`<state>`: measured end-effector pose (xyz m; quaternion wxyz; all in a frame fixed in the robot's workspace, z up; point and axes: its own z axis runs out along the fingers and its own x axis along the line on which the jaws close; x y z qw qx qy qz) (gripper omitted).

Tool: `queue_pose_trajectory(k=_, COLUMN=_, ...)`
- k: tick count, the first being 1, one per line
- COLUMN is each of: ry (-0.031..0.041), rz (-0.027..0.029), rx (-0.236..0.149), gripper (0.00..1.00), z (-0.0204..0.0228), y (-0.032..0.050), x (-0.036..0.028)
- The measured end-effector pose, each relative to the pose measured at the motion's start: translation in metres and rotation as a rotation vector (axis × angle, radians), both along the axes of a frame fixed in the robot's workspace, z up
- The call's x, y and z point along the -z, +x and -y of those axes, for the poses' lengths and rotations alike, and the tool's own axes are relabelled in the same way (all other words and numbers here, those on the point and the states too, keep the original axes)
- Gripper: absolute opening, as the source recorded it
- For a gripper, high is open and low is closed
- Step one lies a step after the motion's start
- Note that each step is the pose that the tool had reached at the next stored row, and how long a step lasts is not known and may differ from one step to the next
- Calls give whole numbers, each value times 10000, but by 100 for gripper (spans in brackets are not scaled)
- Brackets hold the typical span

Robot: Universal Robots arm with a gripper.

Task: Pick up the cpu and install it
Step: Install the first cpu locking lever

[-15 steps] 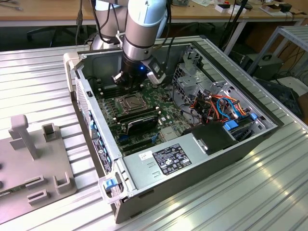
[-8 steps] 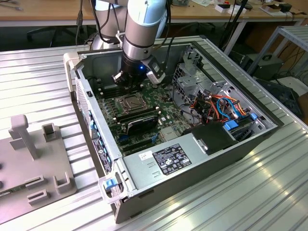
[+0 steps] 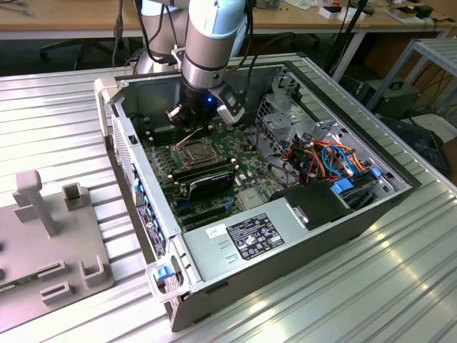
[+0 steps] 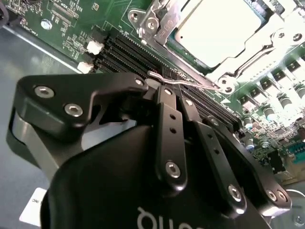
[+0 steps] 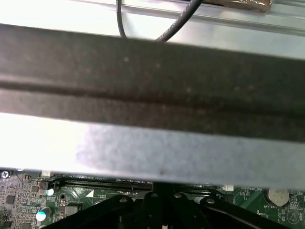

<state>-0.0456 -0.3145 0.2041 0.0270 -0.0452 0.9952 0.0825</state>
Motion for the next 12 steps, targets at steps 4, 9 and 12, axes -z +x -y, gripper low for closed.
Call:
queue_pose_trajectory(k=4, ry=-1, rz=0, rx=0, gripper=11, z=0, y=0, x=-38)
queue_pose_trajectory(k=9, ry=-3, rz=0, rx=-3, gripper=11, z=0, y=-24, x=-59)
queue_pose_trajectory(k=12, ry=2, rz=10, rx=-1, gripper=11, z=0, y=-151, x=-58)
